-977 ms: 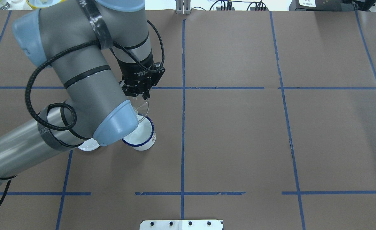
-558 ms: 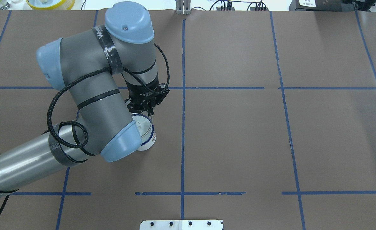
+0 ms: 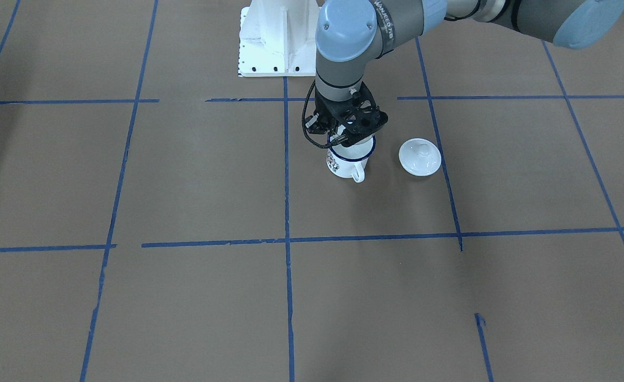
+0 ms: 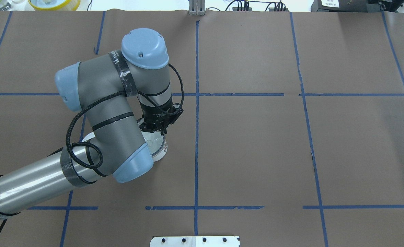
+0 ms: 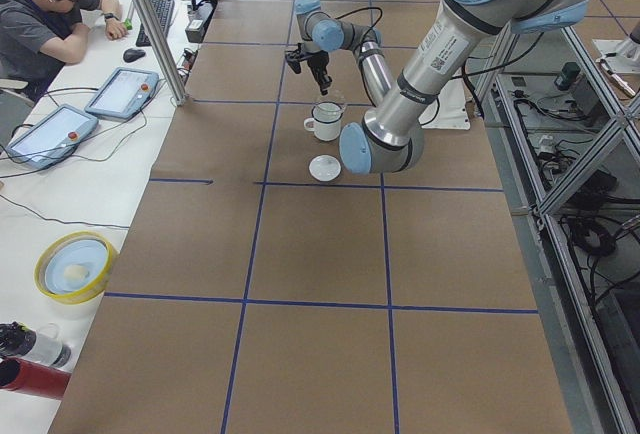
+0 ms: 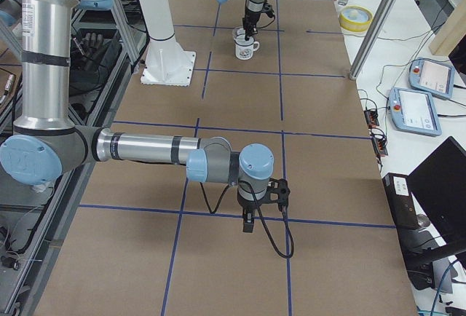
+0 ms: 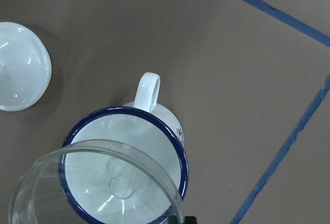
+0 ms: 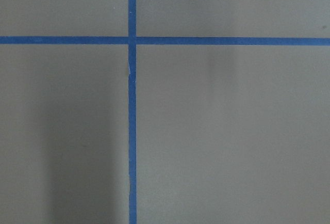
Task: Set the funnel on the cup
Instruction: 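Carry the funnel over the open mug with the left gripper, then lower the funnel into the mug's mouth and open the left gripper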
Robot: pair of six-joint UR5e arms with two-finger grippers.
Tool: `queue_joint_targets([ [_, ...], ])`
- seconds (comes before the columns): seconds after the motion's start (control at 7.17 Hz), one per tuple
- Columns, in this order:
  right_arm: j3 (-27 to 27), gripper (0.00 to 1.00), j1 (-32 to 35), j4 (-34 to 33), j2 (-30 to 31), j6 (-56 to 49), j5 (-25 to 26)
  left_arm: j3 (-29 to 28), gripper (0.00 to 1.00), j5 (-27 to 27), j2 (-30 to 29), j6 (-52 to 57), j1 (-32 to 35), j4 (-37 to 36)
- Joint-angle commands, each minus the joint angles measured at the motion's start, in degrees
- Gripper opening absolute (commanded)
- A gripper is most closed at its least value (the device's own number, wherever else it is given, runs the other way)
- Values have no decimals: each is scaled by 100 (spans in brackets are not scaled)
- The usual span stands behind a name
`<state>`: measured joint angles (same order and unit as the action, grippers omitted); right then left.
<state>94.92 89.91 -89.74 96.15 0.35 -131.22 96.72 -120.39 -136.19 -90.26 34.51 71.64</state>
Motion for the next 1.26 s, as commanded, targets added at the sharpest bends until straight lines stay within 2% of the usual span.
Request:
queue_joint_targets([
  [0.0, 0, 100, 0, 0, 0, 0, 0, -57, 0, 16, 4, 0, -5, 69],
  [1.12, 0, 100, 0, 0, 0, 0, 0, -206, 0, 7, 13, 290, 30, 87],
])
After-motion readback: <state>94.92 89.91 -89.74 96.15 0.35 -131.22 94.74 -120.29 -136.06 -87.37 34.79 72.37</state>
